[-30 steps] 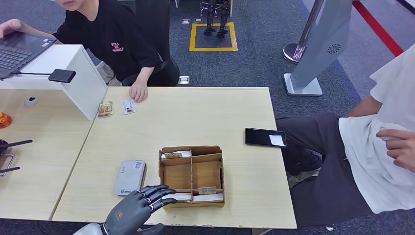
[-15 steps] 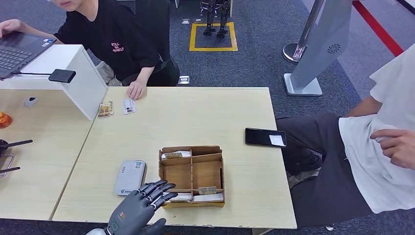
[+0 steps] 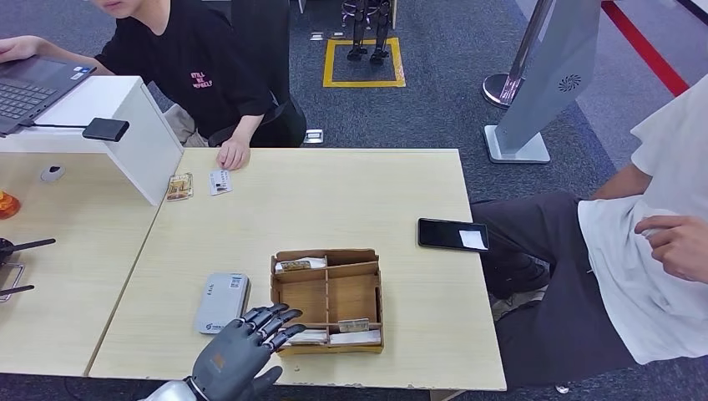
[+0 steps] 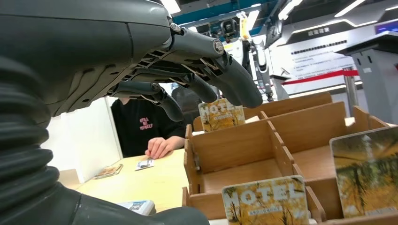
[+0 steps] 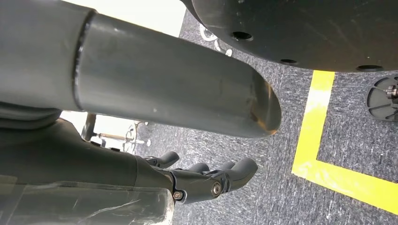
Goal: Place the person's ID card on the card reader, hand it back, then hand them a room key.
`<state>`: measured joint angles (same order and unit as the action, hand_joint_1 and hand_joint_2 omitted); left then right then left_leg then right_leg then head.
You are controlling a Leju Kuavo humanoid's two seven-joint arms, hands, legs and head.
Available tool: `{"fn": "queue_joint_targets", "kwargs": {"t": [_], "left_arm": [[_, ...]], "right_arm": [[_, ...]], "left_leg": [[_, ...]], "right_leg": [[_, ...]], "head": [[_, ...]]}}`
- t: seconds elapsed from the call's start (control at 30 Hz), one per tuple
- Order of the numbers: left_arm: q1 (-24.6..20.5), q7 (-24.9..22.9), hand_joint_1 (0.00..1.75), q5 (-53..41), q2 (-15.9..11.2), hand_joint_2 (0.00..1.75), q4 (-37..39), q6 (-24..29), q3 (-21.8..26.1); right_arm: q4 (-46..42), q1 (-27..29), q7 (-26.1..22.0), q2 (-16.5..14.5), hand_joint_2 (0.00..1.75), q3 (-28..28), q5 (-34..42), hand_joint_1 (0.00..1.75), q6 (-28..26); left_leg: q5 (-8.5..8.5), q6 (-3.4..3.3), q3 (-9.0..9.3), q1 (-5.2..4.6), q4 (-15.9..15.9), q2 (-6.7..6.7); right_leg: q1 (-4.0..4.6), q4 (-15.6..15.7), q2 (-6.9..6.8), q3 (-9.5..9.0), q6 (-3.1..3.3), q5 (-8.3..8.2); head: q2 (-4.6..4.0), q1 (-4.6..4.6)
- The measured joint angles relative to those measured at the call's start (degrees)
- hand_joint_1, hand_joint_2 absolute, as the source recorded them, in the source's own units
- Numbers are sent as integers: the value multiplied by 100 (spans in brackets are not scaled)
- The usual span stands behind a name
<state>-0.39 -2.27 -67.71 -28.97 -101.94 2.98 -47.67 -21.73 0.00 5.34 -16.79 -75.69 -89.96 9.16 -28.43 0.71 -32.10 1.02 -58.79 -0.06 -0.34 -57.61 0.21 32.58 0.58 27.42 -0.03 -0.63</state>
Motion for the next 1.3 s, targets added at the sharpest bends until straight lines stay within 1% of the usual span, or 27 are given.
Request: {"fn": "queue_joint_targets", "kwargs": {"t": [0.23,0.4,0.53,0.8,1.3], "left_arm": [[-285,239,42,336,-75,175,90,-274,-207],[-480,361,42,538,-110,175,105,-329,-370],[-552,282,43,481,-80,175,121,-328,-463],[-580,48,42,267,85,175,274,-260,-597],[-636,-77,44,196,292,175,534,-280,-674]], "right_arm": [[32,-2,14,5,0,0,0,0,-44],[74,-3,23,14,0,0,-2,0,-75],[101,-4,28,17,0,0,-2,0,-82],[135,-7,47,17,0,0,-2,0,-116],[181,-13,63,29,0,0,-2,0,-137]], "left_leg": [[0,0,0,0,0,0],[1,1,1,0,0,0],[1,1,1,0,0,0],[1,1,0,0,0,0],[1,1,1,0,0,0]], "right_leg": [[0,0,0,0,0,0],[0,-1,0,-1,1,-1],[0,-1,0,0,1,-1],[0,0,0,0,0,-1],[0,0,1,0,1,-1]], "head": [[-1,1],[1,1],[0,0],[0,1],[1,0]]}}
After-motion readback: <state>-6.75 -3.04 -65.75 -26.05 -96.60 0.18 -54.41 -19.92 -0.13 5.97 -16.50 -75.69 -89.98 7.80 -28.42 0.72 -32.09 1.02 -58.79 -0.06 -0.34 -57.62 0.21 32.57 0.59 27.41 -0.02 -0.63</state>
